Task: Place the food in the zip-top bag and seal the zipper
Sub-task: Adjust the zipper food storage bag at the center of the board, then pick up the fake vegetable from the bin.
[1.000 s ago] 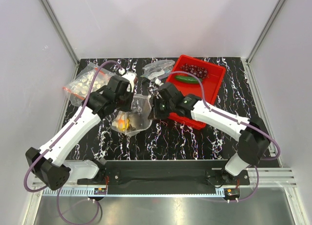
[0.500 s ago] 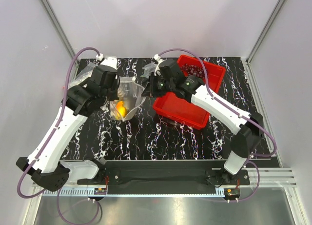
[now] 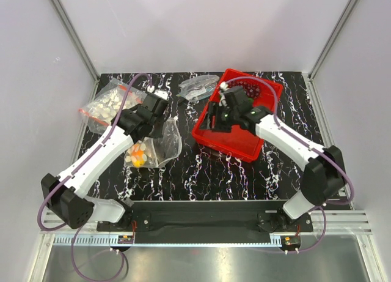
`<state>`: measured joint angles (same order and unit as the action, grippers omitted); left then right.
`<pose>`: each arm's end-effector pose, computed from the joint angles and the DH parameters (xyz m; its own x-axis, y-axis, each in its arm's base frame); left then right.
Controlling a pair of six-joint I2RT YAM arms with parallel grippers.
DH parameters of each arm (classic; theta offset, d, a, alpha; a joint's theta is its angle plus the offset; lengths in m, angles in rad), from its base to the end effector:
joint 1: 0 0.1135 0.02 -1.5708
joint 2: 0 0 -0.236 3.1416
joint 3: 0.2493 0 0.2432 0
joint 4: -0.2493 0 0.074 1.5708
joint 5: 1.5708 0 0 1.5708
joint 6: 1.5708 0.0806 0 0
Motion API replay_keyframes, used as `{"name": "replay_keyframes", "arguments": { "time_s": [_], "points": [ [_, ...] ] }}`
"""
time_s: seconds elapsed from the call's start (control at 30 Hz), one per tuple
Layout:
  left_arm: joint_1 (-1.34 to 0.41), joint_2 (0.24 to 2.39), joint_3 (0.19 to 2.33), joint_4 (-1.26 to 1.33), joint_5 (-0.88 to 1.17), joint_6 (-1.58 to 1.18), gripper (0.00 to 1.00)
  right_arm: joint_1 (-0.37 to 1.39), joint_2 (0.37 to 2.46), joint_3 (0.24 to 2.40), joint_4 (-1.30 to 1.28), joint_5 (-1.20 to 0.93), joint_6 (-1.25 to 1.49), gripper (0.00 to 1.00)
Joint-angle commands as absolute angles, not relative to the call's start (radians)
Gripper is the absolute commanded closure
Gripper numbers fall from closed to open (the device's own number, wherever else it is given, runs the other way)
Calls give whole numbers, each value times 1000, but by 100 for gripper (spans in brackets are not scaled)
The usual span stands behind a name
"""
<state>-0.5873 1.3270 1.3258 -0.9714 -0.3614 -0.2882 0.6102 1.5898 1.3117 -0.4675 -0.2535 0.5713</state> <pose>0.2513 -0.1330 0.2788 -0.7597 0.1863 -0.6230 0.1425 0.9825 0.1201 0.2992 0.2339 0.2393 -0.8493 0.0449 -0.5260 -0.2930 0.7888 0.5404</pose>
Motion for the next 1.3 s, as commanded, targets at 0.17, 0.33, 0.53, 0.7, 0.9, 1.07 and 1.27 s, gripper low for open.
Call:
{"name": "replay_keyframes", "arguments": {
  "time_s": [0.17,0.33,0.53,0.7,0.9,1.07,1.27],
  "points": [
    [-583,1256,1285,-825,-239,-264,100,404,1525,1270,-351,-119,643,28],
    [-583,1239,1276,-827,-250,-264,100,350,1555,1230,-241,110,793,18],
    [-584,1216,1267,-821,-244,-261,100,296,1659,1262,-221,296,1020,6],
    [-584,1207,1258,-816,-224,-262,100,265,1765,1331,-227,376,1189,7],
    [-583,1198,1249,-821,-238,-244,100,244,1963,1465,-209,419,1259,8],
    [-584,1170,1232,-810,-256,-238,100,238,2086,1566,-206,423,1281,10],
    [-584,1183,1232,-810,-222,-232,100,238,2184,1637,-195,463,1302,11]
  ]
}}
